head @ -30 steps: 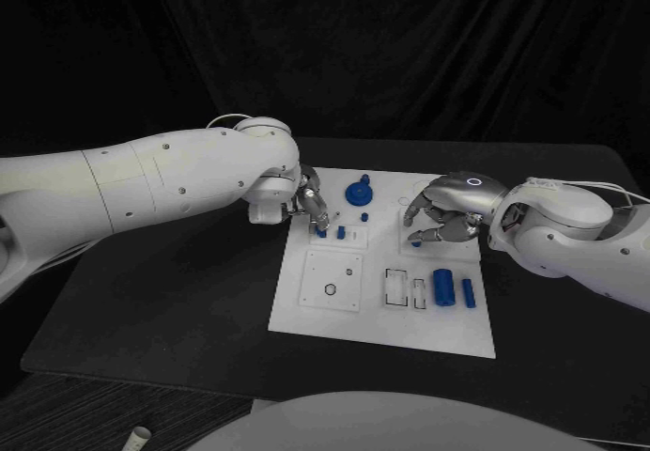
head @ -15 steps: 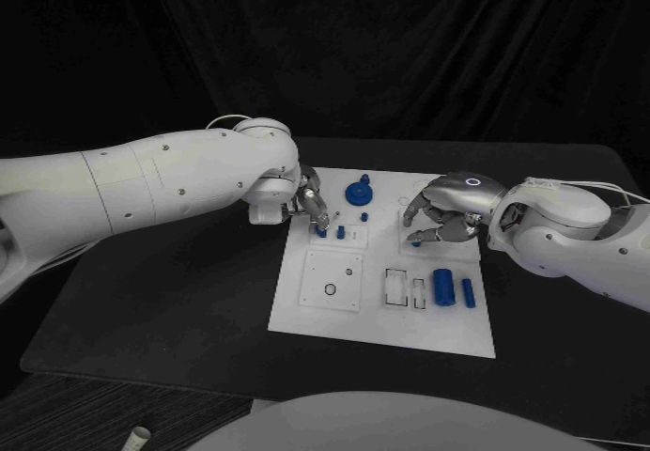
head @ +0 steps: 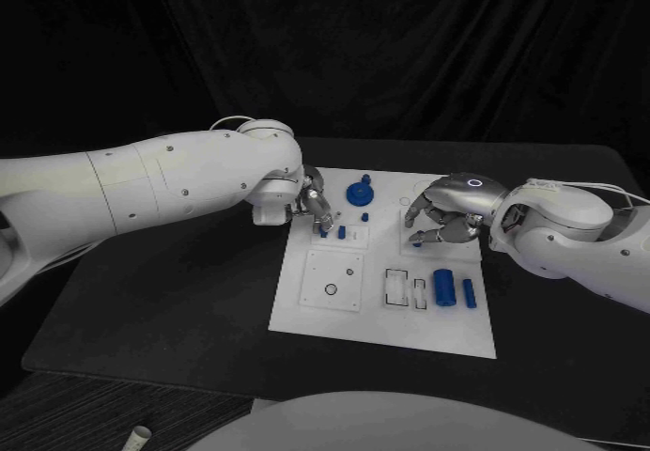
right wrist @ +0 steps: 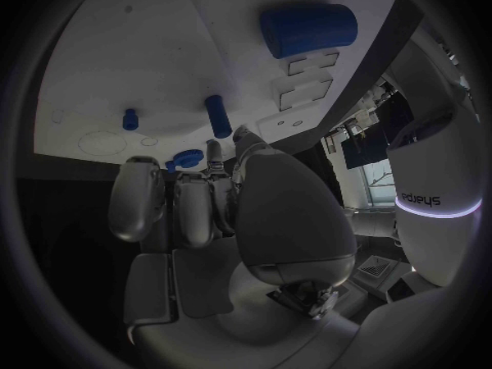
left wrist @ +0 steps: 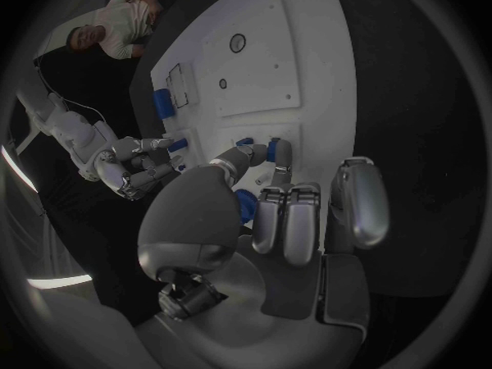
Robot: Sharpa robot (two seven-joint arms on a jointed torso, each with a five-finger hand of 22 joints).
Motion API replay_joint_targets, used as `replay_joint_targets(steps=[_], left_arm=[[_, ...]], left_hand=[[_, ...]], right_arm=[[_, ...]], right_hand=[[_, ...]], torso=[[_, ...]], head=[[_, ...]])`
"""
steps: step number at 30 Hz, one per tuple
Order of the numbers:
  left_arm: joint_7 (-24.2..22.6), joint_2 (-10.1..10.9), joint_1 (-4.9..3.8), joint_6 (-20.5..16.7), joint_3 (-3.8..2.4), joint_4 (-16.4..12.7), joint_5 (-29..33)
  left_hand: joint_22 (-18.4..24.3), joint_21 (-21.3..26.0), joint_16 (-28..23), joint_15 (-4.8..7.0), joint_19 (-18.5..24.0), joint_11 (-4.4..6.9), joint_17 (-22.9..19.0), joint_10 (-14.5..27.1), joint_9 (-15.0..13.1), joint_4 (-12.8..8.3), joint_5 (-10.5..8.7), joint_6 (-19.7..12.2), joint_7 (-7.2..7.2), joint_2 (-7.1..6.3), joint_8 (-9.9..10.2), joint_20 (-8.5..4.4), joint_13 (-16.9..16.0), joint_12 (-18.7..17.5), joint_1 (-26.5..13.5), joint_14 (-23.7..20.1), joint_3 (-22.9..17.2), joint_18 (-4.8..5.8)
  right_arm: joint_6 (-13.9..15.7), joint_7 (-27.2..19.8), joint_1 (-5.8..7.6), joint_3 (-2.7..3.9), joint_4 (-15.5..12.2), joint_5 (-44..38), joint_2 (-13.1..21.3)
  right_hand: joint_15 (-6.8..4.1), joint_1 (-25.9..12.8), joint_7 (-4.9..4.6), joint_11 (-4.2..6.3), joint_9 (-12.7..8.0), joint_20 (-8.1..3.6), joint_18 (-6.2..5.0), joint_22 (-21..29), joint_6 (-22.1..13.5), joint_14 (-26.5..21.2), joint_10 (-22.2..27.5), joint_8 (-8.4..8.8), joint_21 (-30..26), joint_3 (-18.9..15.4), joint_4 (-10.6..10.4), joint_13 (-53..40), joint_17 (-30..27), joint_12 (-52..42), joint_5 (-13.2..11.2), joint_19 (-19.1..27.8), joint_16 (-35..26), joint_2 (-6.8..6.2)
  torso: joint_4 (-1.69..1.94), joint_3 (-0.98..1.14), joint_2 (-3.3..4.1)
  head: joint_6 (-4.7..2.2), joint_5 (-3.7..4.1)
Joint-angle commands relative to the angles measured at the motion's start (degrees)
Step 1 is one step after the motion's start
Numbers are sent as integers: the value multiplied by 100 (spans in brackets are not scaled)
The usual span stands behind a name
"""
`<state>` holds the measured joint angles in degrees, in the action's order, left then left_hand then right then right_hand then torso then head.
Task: Assemble the parts on the task board
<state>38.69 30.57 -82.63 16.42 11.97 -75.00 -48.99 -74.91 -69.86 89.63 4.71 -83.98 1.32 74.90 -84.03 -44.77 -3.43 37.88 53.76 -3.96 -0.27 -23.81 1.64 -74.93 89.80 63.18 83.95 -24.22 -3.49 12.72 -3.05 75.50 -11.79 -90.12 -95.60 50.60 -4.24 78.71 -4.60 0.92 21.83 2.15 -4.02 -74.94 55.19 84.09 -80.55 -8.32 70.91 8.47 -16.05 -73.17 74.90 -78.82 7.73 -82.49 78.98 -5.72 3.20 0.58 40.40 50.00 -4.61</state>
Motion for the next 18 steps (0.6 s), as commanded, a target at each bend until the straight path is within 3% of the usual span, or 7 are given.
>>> replay_joint_targets(steps=[1, 18], left_arm=[[-194, -40, 44, -114, 16, -26, 55], [-156, -64, 45, -139, 16, -3, 55]], left_hand=[[-1016, -24, 37, 35, -14, 55, 1510, -597, -1, -662, 37, 36, 78, -6, -9, -39, -1507, 20, 39, 605, -634, -22], [-1020, -41, 37, 37, -20, 53, 1510, -597, 4, -649, 45, 33, 84, -1, -18, -40, -1507, 20, 37, 605, -622, -19]], right_arm=[[-41, 99, -16, 2, -7, -13, 5], [-30, 96, -16, 2, -17, -13, 21]], right_hand=[[-8, 37, 12, 1, 6, -1, -11, -933, 44, 158, 44, -14, -28, 22, 18, 9, -10, 38, 36, 36, -37, 40], [-8, 40, 11, 1, 4, -1, -14, -927, 40, 150, 53, -10, -48, 21, 21, 22, -34, 48, 38, 43, -57, 37]], torso=[[5, -2, 3], [2, 3, 3]], head=[[0, -2], [0, 1]])
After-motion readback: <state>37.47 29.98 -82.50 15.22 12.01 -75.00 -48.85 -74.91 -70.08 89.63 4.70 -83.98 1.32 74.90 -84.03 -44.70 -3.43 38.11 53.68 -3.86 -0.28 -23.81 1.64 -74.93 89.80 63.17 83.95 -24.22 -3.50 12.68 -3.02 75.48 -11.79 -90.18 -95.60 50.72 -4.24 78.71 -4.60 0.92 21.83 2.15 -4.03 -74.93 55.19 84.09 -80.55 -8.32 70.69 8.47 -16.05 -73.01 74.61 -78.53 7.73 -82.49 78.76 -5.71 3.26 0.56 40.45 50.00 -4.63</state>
